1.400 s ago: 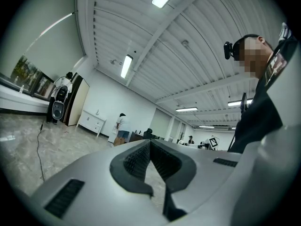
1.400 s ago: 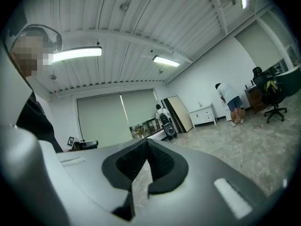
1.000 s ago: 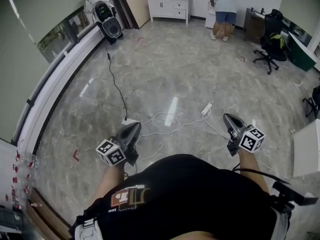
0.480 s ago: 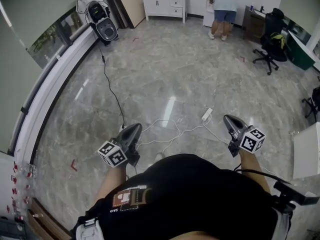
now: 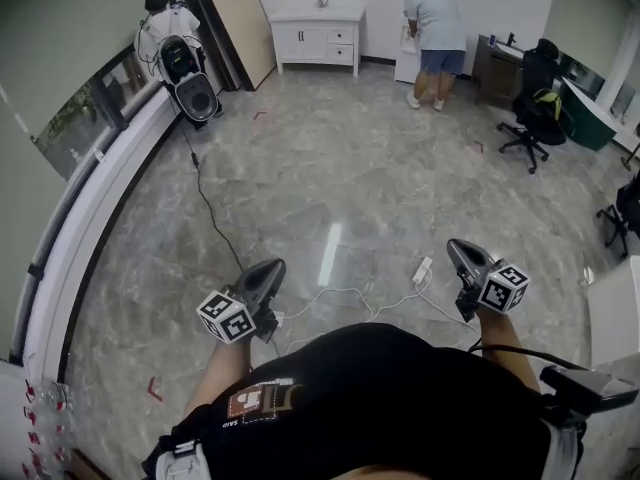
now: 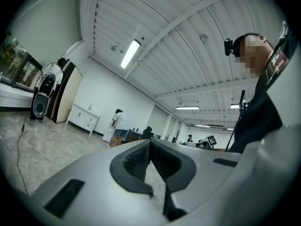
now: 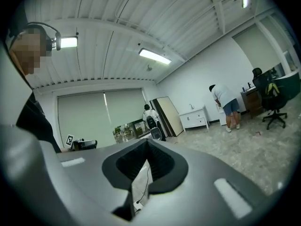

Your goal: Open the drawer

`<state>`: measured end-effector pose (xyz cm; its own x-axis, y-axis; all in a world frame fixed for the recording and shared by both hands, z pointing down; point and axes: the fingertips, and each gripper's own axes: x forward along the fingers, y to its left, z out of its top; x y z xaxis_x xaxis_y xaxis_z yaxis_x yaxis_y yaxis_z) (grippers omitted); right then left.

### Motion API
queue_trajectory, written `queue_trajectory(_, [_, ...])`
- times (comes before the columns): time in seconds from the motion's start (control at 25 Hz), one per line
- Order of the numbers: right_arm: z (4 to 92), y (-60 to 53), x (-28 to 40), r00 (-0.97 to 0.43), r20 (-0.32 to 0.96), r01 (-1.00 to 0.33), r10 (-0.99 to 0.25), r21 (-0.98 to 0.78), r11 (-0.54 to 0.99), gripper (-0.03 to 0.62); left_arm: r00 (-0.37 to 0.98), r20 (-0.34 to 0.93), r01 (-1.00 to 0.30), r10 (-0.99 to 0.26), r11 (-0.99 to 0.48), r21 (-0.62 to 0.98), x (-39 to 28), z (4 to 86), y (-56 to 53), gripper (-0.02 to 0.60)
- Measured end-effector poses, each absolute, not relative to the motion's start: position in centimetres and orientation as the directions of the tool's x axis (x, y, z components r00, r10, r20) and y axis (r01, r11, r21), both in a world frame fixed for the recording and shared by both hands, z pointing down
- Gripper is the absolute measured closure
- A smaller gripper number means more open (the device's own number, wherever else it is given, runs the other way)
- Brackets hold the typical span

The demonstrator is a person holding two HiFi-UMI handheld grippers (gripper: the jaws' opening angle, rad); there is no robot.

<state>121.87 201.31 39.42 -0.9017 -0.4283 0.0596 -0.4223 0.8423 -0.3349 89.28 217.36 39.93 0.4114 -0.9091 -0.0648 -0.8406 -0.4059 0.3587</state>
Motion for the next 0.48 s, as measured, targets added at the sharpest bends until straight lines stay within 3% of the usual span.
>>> queue_trajectory(0.48, [42.4,187.2,116.8,-0.914,0.093,-0.399,-0.394,-0.376,0.836,0.597,0.392,-0.034,-0.839,-0.92,-0.372,0.398,85.4,42.5,204.5,0.594])
